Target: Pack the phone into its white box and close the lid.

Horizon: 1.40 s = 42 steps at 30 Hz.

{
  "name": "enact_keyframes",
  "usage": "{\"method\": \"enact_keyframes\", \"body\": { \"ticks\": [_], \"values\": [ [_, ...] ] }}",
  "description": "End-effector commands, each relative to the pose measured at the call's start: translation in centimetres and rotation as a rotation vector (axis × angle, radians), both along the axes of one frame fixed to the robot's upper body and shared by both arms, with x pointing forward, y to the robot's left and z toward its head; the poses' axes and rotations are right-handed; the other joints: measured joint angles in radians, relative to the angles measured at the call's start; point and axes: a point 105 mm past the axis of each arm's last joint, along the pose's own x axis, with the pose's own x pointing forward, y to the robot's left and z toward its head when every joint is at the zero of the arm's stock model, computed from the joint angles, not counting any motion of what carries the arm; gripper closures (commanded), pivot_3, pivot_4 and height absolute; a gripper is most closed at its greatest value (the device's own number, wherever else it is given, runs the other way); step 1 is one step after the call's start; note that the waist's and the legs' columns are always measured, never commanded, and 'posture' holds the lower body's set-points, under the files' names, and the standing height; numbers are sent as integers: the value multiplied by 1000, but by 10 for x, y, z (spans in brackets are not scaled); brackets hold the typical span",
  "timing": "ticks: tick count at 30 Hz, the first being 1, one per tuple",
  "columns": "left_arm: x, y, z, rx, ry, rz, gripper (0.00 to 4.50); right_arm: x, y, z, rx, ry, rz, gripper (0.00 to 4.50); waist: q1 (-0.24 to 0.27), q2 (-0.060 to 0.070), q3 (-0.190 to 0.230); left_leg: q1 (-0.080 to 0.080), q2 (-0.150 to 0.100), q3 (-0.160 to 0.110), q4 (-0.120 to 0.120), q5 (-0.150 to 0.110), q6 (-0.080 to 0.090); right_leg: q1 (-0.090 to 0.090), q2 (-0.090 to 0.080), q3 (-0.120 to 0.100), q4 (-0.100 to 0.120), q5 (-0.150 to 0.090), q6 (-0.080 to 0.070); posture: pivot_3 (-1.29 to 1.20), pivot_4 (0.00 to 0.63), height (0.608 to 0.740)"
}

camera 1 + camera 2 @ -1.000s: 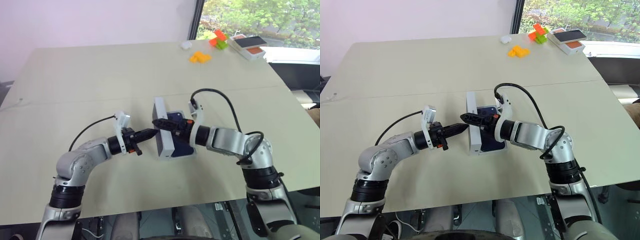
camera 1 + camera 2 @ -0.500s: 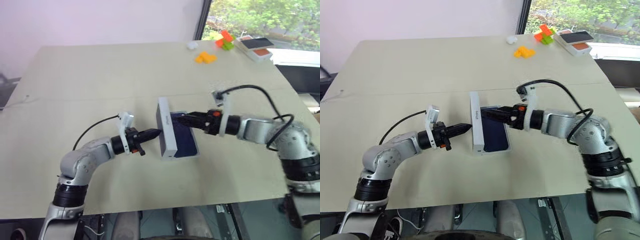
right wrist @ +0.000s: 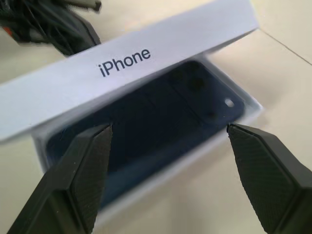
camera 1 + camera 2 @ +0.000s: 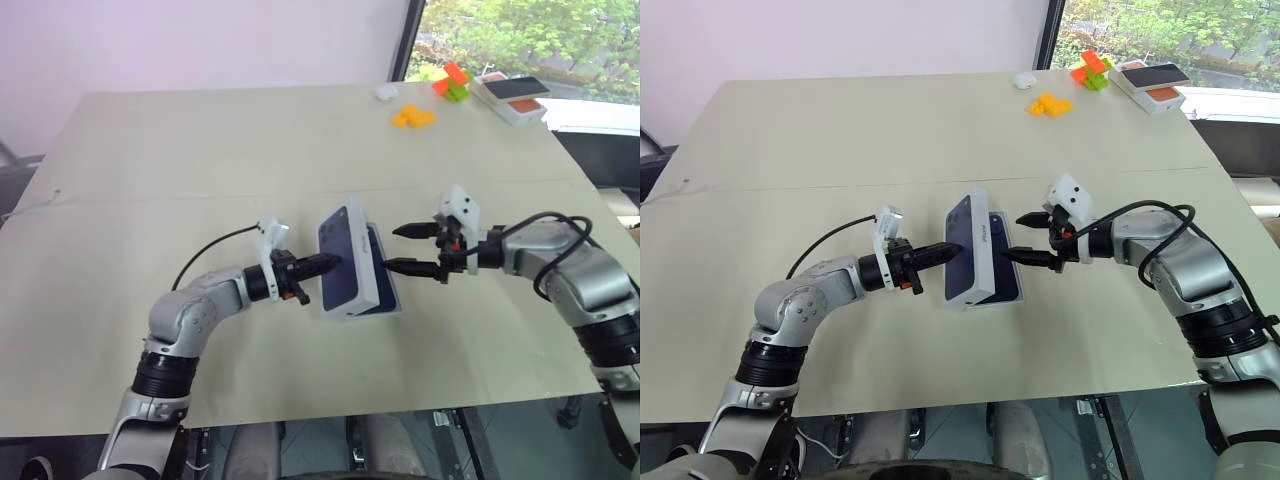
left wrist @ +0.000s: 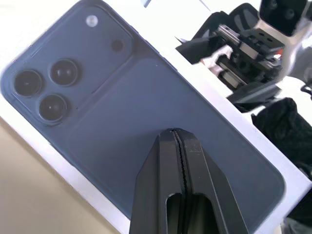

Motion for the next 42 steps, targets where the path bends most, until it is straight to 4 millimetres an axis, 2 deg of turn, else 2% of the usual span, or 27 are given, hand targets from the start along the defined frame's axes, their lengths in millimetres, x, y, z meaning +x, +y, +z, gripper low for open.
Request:
{"method": "enact_keyframes", "body": {
  "ticks": [1, 4, 10, 17, 27, 35, 41, 42],
  "values": [
    [1, -7, 6, -12, -35, -18, 4500, 1, -2, 14, -5, -43, 27, 583, 0, 0, 0, 0, 0, 0, 0, 0, 0, 0, 0, 0, 0, 0, 0, 0, 150, 740],
    [4, -14, 7, -17, -42, -25, 4500, -1, 2, 13, -4, -38, 54, 583, -1, 0, 0, 1, 0, 0, 0, 0, 0, 1, 0, 0, 0, 0, 0, 0, 150, 740],
    [1, -22, 6, -28, -40, -40, 4500, 10, -6, 16, -22, -66, 22, 583, -1, 0, 0, 2, 0, 0, 1, 0, 0, 3, 0, 0, 0, 0, 0, 0, 150, 740],
    [6, -16, 13, -43, -53, 7, 4500, 10, 3, 15, -1, -76, 33, 583, -1, 0, 0, 2, 0, -1, 1, 0, 0, 3, 0, -1, 0, 0, 1, 0, 150, 740],
    [10, 13, 34, -36, -99, 81, 4500, 11, 11, 19, 51, -70, 33, 583, -1, 0, 0, 2, 0, -2, 2, 0, 0, 3, 0, -1, 0, 1, 1, 0, 150, 740],
    [2, 55, 23, 80, -89, 178, 4500, 14, 15, 24, 67, -80, 32, 583, -4, 0, 0, 3, 0, -2, 1, 0, 0, 4, 0, -1, 1, 1, 1, 0, 150, 740],
    [-7, 69, 17, 88, -51, 191, 4500, 18, 17, 24, 84, -93, 21, 583, -1, 0, 0, 3, 0, -2, 2, 0, 0, 5, 0, -2, 1, 1, 1, 0, 150, 740],
    [-7, 71, 14, 96, -48, 200, 4500, 19, 17, 25, 88, -98, 21, 1099, -1, 0, 0, 3, 0, -2, 2, 0, 0, 5, 0, -2, 1, 1, 1, 0, 150, 740]
  ]
}}
